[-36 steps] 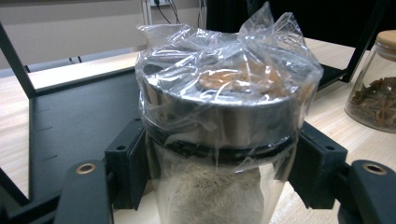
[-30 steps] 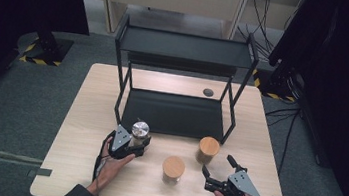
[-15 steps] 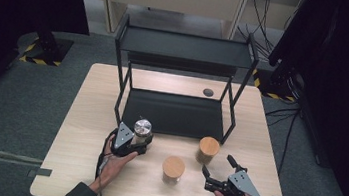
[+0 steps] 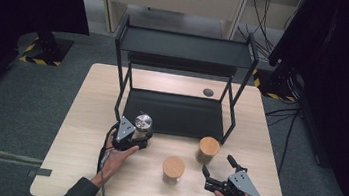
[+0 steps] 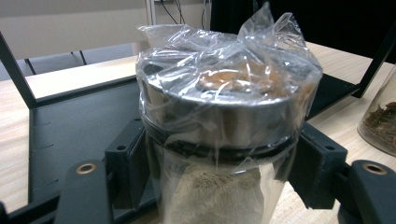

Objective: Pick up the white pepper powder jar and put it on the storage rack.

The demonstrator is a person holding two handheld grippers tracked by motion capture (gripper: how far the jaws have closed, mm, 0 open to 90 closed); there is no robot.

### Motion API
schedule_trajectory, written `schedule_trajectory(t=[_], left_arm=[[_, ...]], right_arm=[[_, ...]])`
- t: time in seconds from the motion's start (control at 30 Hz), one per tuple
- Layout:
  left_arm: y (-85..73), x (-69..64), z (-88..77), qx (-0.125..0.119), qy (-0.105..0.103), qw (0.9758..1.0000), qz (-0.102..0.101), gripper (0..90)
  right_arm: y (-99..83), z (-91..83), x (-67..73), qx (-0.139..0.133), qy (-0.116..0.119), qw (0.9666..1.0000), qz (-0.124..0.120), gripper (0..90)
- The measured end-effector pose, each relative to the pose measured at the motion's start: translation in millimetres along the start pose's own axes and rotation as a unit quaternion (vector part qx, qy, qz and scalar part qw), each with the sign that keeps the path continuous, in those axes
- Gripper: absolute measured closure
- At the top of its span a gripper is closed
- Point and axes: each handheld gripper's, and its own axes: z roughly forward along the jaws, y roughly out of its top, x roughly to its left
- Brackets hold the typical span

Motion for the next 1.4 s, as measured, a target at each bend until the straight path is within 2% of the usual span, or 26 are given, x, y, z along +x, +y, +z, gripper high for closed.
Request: schedule_trajectory(t=[0.83,1.4], left_arm=[[15.3,5.7,9.1,0.0,0.003,0.9999,-0.01,31.2],[20.0,10.3,20.5,-0.001,0.015,0.9998,-0.015,31.2]], right_arm=[[0.0,0.0,0.0,0.0,0.0,1.0,0.0,2.7],[0.0,0.1,-0.1,0.0,0.0,1.0,-0.001,2.8]])
